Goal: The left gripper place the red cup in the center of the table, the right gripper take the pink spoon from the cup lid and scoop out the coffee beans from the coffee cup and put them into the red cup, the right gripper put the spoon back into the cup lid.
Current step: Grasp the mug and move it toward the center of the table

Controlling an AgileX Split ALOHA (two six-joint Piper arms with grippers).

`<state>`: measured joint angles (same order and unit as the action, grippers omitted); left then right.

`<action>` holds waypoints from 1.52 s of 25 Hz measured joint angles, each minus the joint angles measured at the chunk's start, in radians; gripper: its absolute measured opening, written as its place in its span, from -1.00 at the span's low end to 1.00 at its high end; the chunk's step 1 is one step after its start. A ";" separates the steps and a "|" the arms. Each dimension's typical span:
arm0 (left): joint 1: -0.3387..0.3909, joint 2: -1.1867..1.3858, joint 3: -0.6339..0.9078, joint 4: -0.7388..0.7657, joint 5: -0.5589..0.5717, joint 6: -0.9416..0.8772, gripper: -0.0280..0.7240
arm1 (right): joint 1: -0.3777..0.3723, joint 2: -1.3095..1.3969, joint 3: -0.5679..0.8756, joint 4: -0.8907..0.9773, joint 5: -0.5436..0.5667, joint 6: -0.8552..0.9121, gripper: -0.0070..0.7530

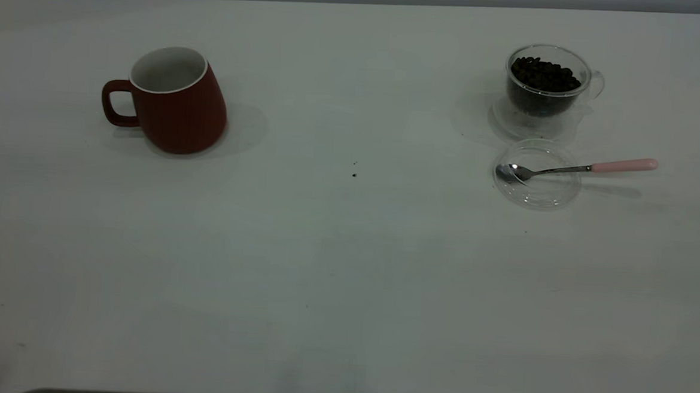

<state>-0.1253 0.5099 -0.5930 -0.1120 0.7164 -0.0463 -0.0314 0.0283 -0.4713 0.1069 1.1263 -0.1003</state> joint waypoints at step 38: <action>0.064 1.675 -0.810 0.126 -0.187 0.986 0.42 | 0.000 -0.001 0.000 0.000 0.000 0.000 -0.35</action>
<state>-0.0617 2.1850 -1.4031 0.0140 0.5297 0.9401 -0.0314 0.0274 -0.4713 0.1069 1.1263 -0.1003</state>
